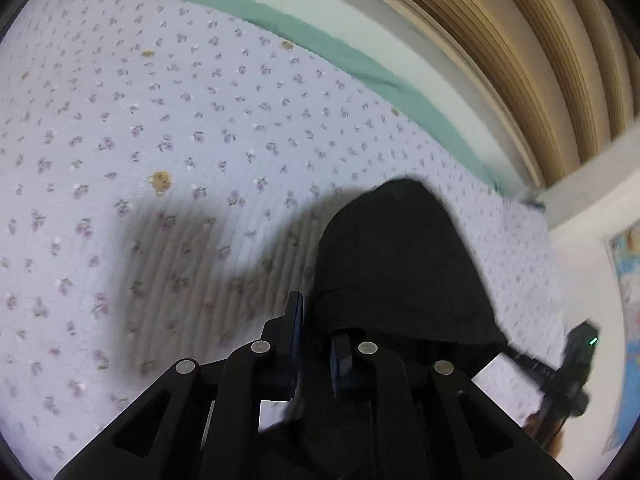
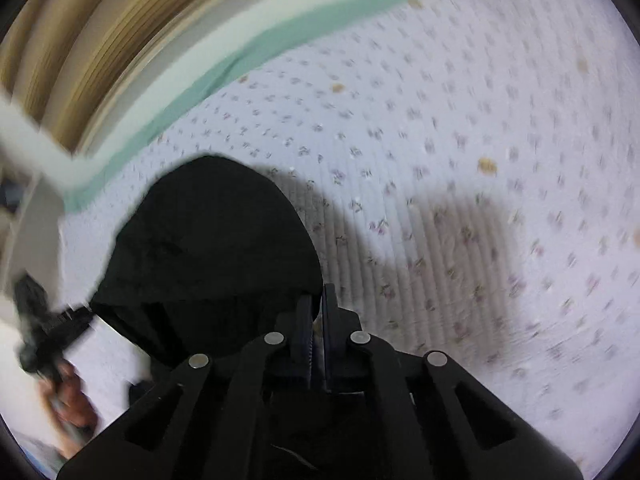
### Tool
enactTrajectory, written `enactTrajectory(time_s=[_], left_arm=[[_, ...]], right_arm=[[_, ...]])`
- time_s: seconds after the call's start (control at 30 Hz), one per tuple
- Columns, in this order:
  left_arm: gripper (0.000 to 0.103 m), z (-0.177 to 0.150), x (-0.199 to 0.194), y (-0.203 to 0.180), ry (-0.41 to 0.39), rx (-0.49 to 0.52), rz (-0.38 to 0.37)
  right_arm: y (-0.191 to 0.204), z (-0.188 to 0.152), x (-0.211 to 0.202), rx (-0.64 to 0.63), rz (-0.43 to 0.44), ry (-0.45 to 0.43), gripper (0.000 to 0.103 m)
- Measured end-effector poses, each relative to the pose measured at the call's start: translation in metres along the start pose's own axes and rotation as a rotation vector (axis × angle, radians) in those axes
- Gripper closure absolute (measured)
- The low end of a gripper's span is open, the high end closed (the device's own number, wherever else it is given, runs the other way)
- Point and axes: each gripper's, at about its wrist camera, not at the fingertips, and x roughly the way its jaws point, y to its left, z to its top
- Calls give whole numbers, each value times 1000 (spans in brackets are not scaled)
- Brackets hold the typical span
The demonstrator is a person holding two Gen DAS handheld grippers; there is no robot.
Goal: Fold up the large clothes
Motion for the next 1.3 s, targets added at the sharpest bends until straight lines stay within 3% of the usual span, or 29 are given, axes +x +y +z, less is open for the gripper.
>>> enactTrajectory(time_s=[0.17, 0.27, 0.37, 0.43, 0.5, 0.53, 0.6, 0.63, 0.73, 0.83, 0.93, 1.1, 1.13, 1.2, 1.3], left_arm=[[80, -20, 83, 33, 197, 31, 166], [77, -27, 94, 34, 166, 74, 168], [77, -25, 83, 32, 165, 82, 151], [71, -27, 62, 30, 148, 107, 136], [58, -35, 35, 26, 135, 155, 123], [57, -38, 23, 26, 131, 174, 111], [56, -43, -3, 27, 113, 185, 85], [56, -42, -15, 25, 101, 178, 59], [55, -24, -37, 4, 8, 185, -15], [49, 1, -22, -32, -28, 231, -60], [50, 14, 20, -45, 35, 245, -36], [50, -14, 94, -19, 180, 161, 49], [50, -24, 103, -5, 172, 124, 40], [50, -32, 100, -1, 128, 124, 22], [50, -31, 102, -10, 132, 164, 64]], right_arm=[[-9, -21, 69, -40, -95, 148, 99], [-16, -36, 100, -49, -105, 201, 98], [-14, -33, 93, -68, -85, 211, 91], [-15, -33, 80, -94, -81, 232, 85], [-13, -38, 54, -153, -75, 216, 70], [-12, -42, 38, -181, -64, 201, 65], [-10, -44, 12, -197, -49, 176, 37], [-8, -42, 1, -199, -39, 156, 36], [14, -18, -24, -225, 1, 63, 36], [37, 11, -12, -220, 46, 28, 36], [51, 25, 22, -234, 36, 45, 36], [43, -7, 108, -244, 0, 235, 36], [38, -11, 119, -237, 14, 257, 36], [32, -18, 123, -239, 29, 220, 36], [34, -20, 113, -254, 3, 212, 36]])
